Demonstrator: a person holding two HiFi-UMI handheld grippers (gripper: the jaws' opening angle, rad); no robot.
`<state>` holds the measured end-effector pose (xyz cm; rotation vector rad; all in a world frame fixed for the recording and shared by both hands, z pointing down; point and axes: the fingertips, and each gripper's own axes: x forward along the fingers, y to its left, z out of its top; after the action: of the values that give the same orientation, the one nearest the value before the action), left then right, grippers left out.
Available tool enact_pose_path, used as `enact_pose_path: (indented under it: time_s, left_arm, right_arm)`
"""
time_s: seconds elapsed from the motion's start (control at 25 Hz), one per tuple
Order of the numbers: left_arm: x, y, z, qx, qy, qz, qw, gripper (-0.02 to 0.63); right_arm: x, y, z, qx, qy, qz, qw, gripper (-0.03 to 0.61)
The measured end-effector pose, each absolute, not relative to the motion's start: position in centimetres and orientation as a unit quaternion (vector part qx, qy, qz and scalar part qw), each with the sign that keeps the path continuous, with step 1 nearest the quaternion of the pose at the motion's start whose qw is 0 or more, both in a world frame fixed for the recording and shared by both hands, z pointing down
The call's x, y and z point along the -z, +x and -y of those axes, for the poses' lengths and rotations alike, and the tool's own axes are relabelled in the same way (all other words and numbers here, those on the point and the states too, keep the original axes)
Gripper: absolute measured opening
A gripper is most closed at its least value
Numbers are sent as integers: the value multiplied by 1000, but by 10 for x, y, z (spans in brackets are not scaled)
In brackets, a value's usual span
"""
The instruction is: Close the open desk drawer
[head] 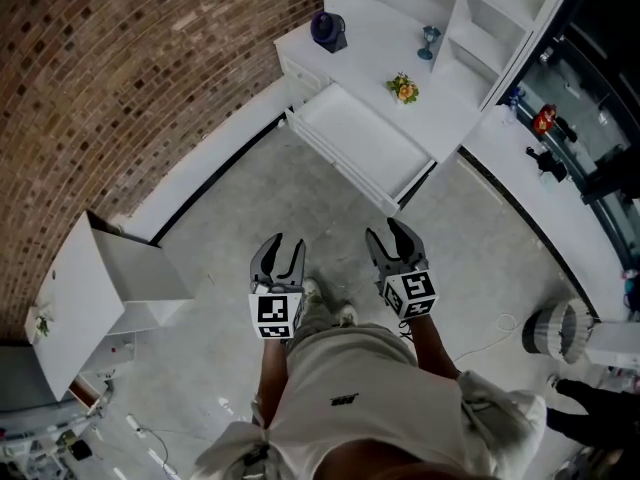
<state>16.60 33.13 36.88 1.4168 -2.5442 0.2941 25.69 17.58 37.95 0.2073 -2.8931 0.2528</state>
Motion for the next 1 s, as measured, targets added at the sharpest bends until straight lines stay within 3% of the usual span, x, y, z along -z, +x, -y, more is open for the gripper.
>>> enact_pose_path:
  time_s: [0.64, 1.0]
  left_arm:
    - [-374, 11, -330, -64, 523, 844, 97, 179]
    - [-393, -31, -329, -54, 536, 834, 116, 176]
  right_arm:
    - [-384, 132, -181, -58, 135, 980, 135, 201]
    - [-394, 99, -182, -52, 156, 974, 154, 201]
